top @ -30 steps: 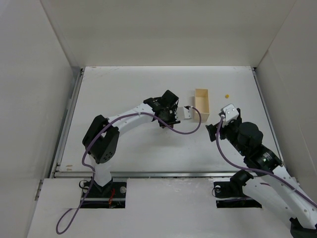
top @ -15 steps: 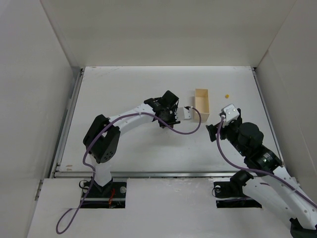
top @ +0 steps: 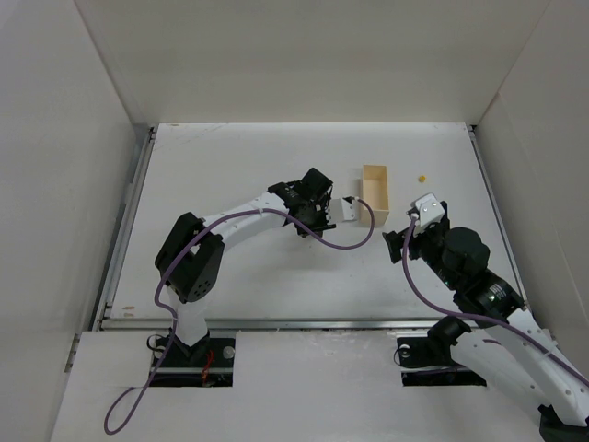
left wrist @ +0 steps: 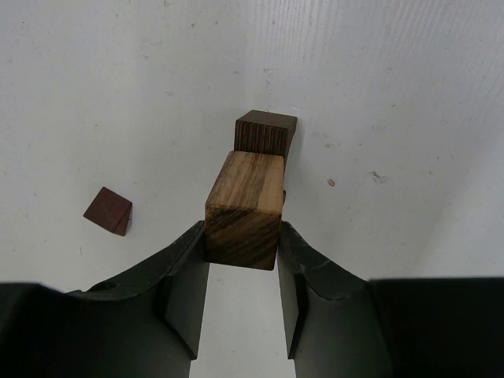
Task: Build the wood block tower
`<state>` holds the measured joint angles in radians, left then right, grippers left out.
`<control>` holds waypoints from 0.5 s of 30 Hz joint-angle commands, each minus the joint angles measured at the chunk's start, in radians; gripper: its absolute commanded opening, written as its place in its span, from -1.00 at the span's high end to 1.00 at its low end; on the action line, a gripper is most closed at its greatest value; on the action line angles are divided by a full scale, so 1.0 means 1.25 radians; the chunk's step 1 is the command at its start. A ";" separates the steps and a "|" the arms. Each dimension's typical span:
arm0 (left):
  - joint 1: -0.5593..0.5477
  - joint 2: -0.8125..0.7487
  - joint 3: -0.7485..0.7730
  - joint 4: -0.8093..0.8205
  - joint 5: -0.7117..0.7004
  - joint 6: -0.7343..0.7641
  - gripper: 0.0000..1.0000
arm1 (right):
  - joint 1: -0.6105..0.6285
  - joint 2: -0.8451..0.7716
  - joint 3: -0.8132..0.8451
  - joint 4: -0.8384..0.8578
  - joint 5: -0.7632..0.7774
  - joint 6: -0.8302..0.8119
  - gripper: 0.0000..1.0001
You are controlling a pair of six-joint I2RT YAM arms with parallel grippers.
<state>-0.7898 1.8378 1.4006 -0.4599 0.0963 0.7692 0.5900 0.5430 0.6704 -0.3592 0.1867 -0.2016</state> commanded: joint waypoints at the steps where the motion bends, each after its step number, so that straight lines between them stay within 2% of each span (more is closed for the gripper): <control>1: 0.000 -0.001 0.011 0.007 -0.002 0.006 1.00 | -0.002 0.000 0.000 0.027 0.000 0.007 -0.98; 12: 0.000 -0.001 -0.005 0.000 -0.002 0.006 1.00 | -0.002 0.000 0.000 0.027 0.000 0.007 -0.98; 14: 0.000 -0.001 -0.005 0.000 -0.002 0.006 0.87 | -0.002 0.000 0.000 0.027 0.000 0.007 -0.98; 15: 0.000 -0.001 -0.005 0.000 -0.002 0.006 0.68 | -0.002 0.000 0.000 0.027 0.000 0.007 -0.98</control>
<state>-0.7898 1.8381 1.4006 -0.4603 0.0963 0.7692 0.5900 0.5556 0.6704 -0.3592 0.1867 -0.2016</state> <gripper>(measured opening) 0.326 0.992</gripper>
